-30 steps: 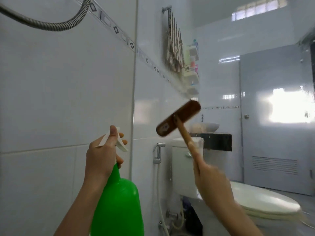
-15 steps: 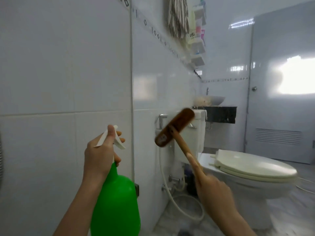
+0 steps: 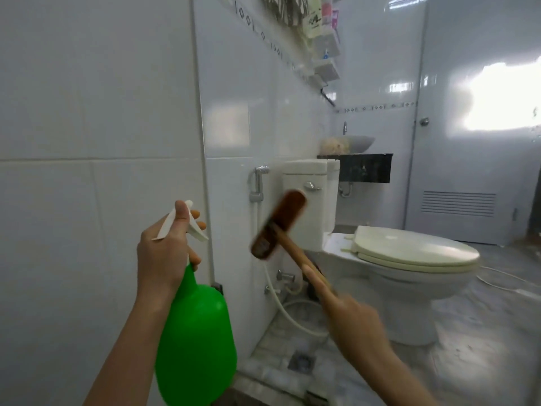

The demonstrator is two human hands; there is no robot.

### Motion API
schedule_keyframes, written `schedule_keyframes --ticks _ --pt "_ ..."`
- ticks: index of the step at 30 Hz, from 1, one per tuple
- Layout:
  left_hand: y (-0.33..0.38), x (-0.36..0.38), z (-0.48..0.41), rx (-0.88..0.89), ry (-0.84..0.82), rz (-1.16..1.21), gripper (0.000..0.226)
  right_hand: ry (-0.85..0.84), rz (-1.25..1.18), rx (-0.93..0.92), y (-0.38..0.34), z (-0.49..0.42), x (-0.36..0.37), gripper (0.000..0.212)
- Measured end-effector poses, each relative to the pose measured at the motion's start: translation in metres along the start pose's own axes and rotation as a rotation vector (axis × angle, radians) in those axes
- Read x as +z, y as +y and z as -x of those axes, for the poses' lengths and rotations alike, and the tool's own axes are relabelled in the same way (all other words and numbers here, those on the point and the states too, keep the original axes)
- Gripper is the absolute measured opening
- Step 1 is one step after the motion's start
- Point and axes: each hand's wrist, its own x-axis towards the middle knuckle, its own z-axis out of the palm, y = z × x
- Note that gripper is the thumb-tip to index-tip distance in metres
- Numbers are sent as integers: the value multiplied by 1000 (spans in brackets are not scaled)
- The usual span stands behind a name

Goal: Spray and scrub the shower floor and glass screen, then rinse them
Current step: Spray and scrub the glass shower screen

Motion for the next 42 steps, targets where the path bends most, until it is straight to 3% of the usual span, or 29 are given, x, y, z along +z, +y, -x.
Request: schedule_keyframes --ticks 4,10,13,15,17,24,27,30,36,39,42 --pt "0 11 13 -6 -4 -16 34 46 32 -43 -6 -63 2 81" --pt "3 33 23 -23 -57 27 36 77 -152 204 60 83 19 94" --pt "2 44 27 -10 -74 -2 39 247 -107 63 53 17 -9 88" --pt "2 51 31 0 -76 18 37 373 -95 53 39 -44 -37 72" --pt "2 57 34 -4 -87 26 37 389 -139 83 42 -68 -58 61" --pt "6 73 43 2 -145 64 33 392 -245 273 69 85 -23 55" --pt "5 81 49 8 -157 63 32 486 -214 203 70 17 -56 63" --pt "3 89 58 5 -161 69 33 544 -258 210 76 -22 -83 57" --pt "6 103 73 -1 -208 97 36 509 -313 345 83 131 -15 51" --pt "9 108 76 2 -216 90 36 526 -276 294 90 91 -37 64" --pt "13 118 84 -10 -222 80 39 588 -265 273 103 32 -81 60"
